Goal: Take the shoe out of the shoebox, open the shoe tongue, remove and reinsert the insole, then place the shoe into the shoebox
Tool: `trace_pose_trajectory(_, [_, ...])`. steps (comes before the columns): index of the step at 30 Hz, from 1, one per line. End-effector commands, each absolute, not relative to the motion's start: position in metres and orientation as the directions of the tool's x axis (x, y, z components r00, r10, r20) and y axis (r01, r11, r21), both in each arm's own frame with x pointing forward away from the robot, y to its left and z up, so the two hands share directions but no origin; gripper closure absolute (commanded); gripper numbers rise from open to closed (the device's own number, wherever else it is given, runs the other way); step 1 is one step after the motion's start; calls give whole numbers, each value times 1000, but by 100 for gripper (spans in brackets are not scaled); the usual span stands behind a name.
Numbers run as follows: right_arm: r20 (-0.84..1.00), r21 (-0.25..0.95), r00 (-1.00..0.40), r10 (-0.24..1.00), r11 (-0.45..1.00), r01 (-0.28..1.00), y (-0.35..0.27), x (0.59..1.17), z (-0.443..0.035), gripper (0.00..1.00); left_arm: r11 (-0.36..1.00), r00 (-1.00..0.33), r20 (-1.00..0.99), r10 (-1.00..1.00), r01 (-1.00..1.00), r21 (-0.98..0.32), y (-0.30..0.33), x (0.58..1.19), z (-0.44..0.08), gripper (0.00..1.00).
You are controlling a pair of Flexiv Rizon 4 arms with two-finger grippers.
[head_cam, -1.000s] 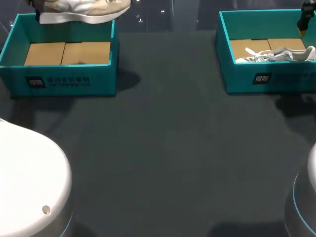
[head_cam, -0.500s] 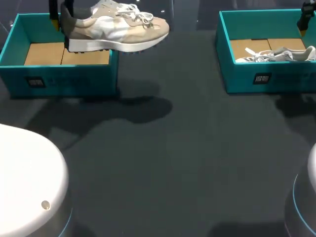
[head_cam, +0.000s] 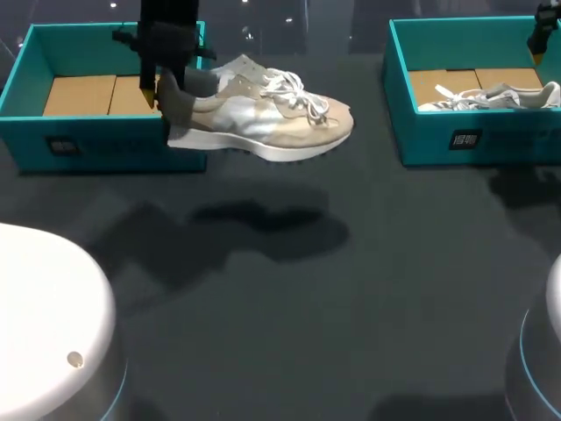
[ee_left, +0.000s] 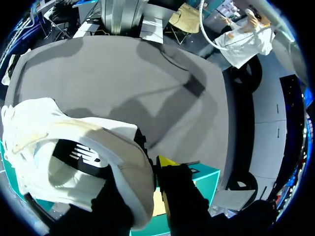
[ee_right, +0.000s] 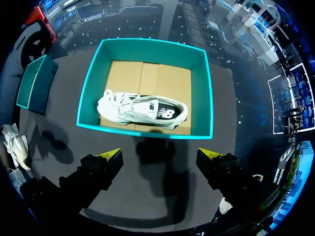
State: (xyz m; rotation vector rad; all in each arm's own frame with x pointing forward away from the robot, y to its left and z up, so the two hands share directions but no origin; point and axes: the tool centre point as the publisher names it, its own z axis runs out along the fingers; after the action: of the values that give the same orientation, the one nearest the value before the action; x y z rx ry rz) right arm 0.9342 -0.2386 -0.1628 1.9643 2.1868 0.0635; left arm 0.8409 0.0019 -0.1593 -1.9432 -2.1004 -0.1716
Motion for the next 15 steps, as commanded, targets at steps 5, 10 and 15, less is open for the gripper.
trace_pose_trajectory(5, [-122,166,-95,988,114,979,-238,934,-163,0,-19,-38,283,958,980,199,-28,804,-187,100])
trace_pose_trajectory(10, [-122,166,-95,988,114,979,-238,934,-163,0,-19,-30,289,957,986,165,-52,783,-209,100])
trace_pose_trajectory(15, [-122,166,-95,988,114,979,-238,934,-163,0,-27,-13,253,967,987,155,-72,764,-228,100])
